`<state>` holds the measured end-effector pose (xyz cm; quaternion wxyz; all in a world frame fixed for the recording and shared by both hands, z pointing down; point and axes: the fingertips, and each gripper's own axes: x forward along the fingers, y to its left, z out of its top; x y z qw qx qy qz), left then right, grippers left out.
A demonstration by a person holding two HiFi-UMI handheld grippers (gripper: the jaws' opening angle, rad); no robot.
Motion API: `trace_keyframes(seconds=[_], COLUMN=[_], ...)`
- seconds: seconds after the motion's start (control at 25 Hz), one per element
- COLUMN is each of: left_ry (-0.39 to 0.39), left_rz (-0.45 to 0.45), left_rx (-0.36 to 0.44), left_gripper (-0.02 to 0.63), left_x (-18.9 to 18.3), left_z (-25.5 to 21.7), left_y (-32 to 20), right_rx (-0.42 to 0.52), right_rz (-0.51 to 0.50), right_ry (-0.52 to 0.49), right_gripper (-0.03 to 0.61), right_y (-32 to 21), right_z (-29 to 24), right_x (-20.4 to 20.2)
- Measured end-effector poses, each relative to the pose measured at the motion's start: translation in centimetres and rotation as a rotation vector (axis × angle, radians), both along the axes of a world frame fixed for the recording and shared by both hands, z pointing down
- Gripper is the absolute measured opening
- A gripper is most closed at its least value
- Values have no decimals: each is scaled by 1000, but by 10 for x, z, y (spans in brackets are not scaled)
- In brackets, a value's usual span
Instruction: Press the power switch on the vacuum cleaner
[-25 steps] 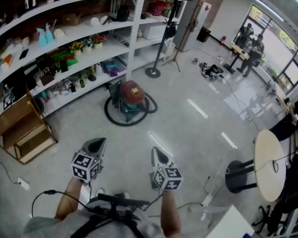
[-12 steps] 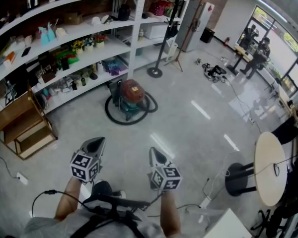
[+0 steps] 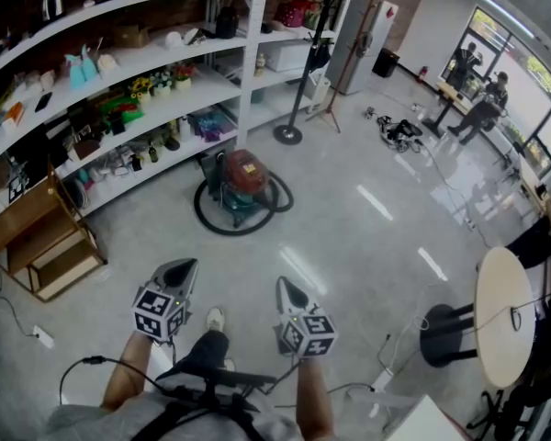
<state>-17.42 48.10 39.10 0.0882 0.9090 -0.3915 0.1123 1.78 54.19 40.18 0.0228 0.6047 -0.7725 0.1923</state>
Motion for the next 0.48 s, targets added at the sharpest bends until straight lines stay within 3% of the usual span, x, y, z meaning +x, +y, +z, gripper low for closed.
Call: trace_keyframes(seconds=[0.48], left_ry=[17], left_rz=[10], left_rx=[-1], left_gripper=[6], left_x=[20], left_z=[-7], left_y=[-104], right_rx=[-24], right_rz=[6], right_ry=[30], right_gripper=[12], right_y=[-104], right_z=[-4], right_x=[17])
